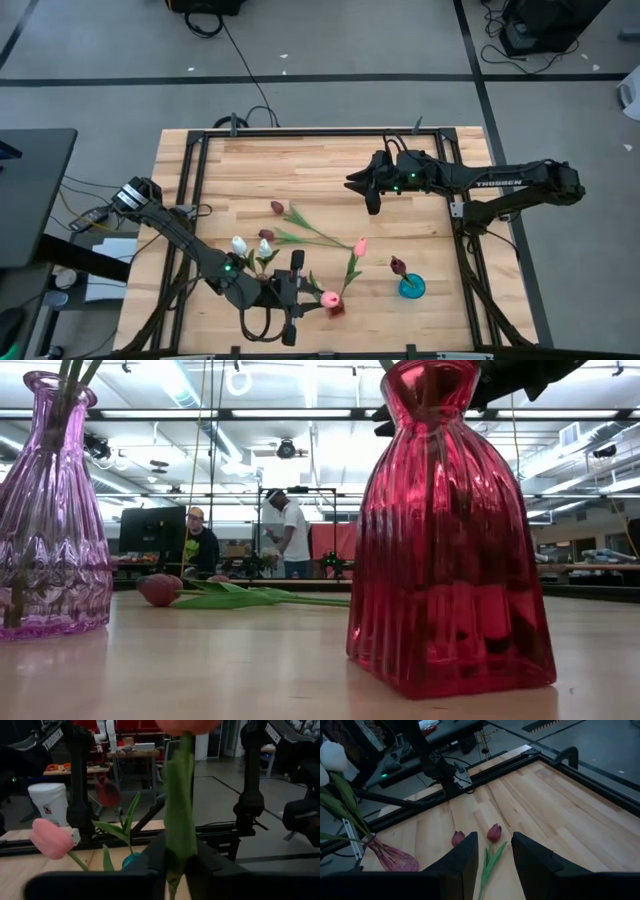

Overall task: Sort flowers into vase by color
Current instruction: Put the pink flower into the red vase

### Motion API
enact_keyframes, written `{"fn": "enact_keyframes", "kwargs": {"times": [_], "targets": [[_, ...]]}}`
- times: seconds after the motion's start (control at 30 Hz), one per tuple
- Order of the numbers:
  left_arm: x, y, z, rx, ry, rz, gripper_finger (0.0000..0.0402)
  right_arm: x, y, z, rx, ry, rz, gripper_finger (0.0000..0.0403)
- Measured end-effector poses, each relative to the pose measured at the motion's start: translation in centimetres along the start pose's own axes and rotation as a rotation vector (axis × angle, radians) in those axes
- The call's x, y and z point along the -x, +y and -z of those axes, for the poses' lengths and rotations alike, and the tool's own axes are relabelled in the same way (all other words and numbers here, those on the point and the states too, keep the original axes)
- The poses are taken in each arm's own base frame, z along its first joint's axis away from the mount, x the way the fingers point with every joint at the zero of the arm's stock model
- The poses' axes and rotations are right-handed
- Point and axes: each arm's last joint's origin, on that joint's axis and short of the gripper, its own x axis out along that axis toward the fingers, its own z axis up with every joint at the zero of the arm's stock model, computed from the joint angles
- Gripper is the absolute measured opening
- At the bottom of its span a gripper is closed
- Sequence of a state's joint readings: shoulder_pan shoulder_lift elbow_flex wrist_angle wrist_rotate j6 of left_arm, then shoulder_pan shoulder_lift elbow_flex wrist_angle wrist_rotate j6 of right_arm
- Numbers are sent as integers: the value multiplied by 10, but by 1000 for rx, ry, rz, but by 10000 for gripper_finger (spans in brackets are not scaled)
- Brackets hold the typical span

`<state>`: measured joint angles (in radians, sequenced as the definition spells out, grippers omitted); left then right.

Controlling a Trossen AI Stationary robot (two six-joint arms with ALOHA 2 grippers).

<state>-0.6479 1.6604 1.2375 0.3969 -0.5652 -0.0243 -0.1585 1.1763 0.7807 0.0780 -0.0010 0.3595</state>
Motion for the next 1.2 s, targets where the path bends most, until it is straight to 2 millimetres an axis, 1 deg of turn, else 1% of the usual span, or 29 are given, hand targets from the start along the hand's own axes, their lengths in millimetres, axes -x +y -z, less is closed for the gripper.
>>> {"fn": "enact_keyframes", "kwargs": {"times": [0.1,0.17,0.27,0.5,0.63,0.8,0.9,1.07,1.2], "targets": [[1,0,0,5,23,9,112,0,0,0,0,0,0,132],[2,1,-3,16,57,19,138,0,0,0,0,-1,-1,132],[2,1,-9,15,79,21,158,0,0,0,0,-2,-2,132],[2,1,-22,-20,135,17,162,0,0,0,0,-1,-8,132],[1,2,-29,-25,131,13,163,0,1,0,0,0,-20,132],[-2,9,-31,-35,133,-3,163,0,1,-1,1,-11,-25,132],[-6,16,-32,-13,148,32,163,0,1,-1,3,-11,-24,132],[-10,29,-37,64,254,104,163,0,1,-2,3,-13,-25,132],[-7,31,-44,43,319,102,163,0,1,-2,16,-17,-27,132]]}}
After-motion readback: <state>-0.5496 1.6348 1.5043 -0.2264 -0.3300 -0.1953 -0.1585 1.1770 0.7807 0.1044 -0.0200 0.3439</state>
